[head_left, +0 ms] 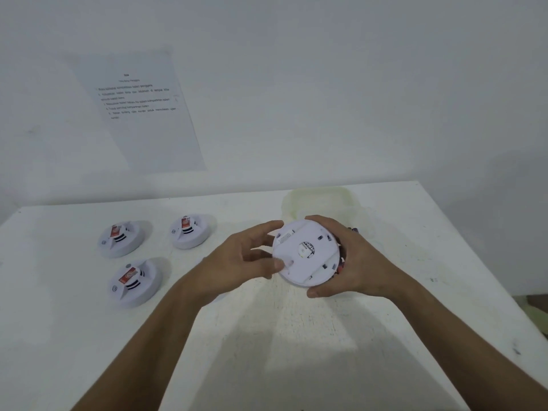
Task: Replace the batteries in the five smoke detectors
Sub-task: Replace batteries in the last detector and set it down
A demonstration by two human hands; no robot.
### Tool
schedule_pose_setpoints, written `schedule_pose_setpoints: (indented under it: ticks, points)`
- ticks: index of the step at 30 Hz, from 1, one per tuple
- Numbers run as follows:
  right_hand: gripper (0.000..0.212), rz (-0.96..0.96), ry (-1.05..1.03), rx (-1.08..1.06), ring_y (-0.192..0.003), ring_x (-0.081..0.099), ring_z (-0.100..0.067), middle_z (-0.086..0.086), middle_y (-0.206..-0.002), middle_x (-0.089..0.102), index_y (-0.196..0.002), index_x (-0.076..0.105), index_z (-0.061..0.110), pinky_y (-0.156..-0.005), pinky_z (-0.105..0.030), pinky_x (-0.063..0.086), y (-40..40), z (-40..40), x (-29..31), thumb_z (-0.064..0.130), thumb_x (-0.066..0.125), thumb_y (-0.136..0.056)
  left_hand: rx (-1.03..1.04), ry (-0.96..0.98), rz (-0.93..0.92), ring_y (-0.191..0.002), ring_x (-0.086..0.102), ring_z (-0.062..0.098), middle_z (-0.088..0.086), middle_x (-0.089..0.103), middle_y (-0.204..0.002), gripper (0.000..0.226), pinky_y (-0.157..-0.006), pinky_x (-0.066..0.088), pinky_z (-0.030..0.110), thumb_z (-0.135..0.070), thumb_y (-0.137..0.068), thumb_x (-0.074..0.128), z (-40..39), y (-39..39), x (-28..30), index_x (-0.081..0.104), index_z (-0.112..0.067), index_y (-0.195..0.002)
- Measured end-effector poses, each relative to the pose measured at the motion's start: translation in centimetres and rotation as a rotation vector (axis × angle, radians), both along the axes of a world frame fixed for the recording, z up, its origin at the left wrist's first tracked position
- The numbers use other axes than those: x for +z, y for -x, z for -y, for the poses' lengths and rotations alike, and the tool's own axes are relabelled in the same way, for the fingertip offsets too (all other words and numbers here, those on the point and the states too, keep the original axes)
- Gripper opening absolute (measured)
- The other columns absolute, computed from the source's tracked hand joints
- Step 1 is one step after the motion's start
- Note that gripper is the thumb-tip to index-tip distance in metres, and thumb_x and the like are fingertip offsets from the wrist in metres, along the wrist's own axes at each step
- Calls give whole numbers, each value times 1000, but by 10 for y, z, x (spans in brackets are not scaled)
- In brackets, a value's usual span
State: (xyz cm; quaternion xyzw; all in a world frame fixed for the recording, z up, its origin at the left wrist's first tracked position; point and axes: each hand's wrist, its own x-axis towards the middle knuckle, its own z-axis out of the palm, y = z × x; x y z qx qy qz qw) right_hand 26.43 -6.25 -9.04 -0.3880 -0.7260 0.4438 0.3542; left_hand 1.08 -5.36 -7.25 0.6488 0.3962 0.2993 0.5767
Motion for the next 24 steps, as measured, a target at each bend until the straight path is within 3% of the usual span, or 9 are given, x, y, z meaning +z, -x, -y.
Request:
schedule_pose_setpoints:
  ticks: [3,5,8,11,15,17,20,22,24]
  points:
    - [114,47,111,100,-127,50,0,27,-132,52,-146,35,38,-91,-19,53,-8,0,0,9,98,-56,-37,43,-33,-86,67,16,7,70,-108,62,-74,56,27,-22,-84,68,-6,1,3,47,-36,-141]
    - [117,84,123,116,-126,49,-1,29,-133,51,-146,31,45,-92,-25,56,-9,0,3,15,99,-55,-100,112,-25,-85,64,20,19,64,-115,60,-71,55,30,-18,-87,66,-11,4,5,48,-38,-141]
    - [113,86,96,46,-109,56,-5,30,-125,53,-143,37,43,-82,-29,58,-8,-3,3,17,100,-53,-161,131,1,-100,62,27,12,60,-130,58,-72,55,32,-16,-88,67,-15,10,0,49,-32,-141]
    - [90,-77,169,-41,-92,63,-16,13,-119,62,-134,54,33,-71,-26,56,-10,-3,-2,4,95,-59,-207,126,75,-103,63,25,7,57,-136,66,-75,55,32,-16,-85,74,-15,14,-5,47,-35,-142]
    - [61,-117,168,-69,-85,65,-19,1,-120,69,-133,62,29,-77,-26,56,-10,0,-7,4,81,-80,-235,48,41,-109,65,26,3,58,-136,78,-82,55,32,-9,-82,78,-14,13,-6,42,-37,-145]
    - [65,-90,174,-21,-87,65,-15,3,-129,66,-145,50,32,-84,-30,56,-9,2,-8,8,73,-90,-171,31,34,-109,66,30,2,63,-131,85,-82,57,33,-5,-76,82,-14,12,-7,43,-41,-143]
    - [83,-41,200,58,-108,60,-35,3,-142,54,-153,31,42,-91,-44,58,-7,2,-8,12,74,-88,-15,-58,-26,-92,72,31,5,72,-112,92,-76,61,37,-15,-62,92,-11,4,-8,48,-47,-136]
    - [96,-43,201,72,-116,54,-41,6,-144,50,-153,27,46,-86,-47,59,-5,1,-6,13,81,-81,84,-162,-91,-82,72,23,0,73,-104,92,-68,59,30,-28,-53,96,-7,-3,-10,51,-46,-132]
    - [105,-34,184,39,-121,53,-33,15,-145,48,-151,27,50,-85,-42,59,-2,1,-5,22,89,-70,150,-245,-133,-77,70,16,-8,71,-100,91,-61,52,20,-35,-51,97,-4,-10,-13,53,-43,-131]
